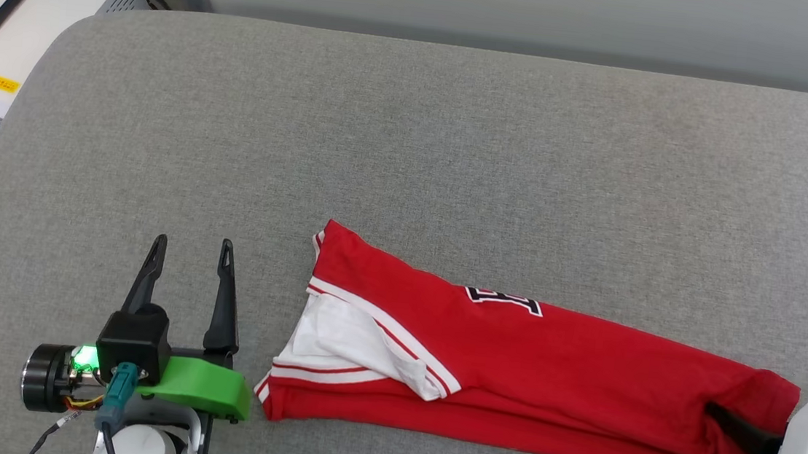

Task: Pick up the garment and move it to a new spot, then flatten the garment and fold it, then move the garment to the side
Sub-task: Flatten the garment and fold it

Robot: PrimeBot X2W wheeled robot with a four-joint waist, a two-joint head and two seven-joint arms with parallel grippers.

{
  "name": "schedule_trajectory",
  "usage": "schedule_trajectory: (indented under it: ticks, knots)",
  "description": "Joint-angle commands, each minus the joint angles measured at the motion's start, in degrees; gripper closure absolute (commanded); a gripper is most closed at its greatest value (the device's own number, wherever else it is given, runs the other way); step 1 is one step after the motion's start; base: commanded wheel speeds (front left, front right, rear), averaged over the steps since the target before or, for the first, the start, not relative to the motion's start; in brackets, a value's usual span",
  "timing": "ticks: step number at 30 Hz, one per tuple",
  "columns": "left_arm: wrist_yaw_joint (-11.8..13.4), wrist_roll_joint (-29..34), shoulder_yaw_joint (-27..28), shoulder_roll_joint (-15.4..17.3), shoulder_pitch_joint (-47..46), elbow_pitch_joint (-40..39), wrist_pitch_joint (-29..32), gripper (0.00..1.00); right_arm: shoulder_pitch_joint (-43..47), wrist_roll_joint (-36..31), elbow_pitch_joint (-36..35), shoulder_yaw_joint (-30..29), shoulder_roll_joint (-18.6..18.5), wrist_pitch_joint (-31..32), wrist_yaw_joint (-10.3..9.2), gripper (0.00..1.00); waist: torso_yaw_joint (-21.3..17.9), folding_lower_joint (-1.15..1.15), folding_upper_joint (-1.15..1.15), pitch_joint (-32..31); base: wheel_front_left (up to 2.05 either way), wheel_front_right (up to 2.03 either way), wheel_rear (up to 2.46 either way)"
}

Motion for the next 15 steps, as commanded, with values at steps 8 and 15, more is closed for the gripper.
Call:
schedule_trajectory:
  ticks: [8,15]
  knots:
    - [-4.7,5.6,4.7,-4.5,2.0,0.5,-0.3,0.0,-1.0,2.0,0.6,4.1,0.5,-4.2,0.05,1.0,0.1,0.0,0.0,-0.5,0.0,0.0,0.0]
    - [-7.4,8.9,6.2,-6.3,2.9,1.4,-0.3,0.0,-0.5,4.3,3.3,1.5,-3.9,-6.9,0.05,1.0,-0.4,0.0,0.0,-1.8,0.0,0.0,0.0]
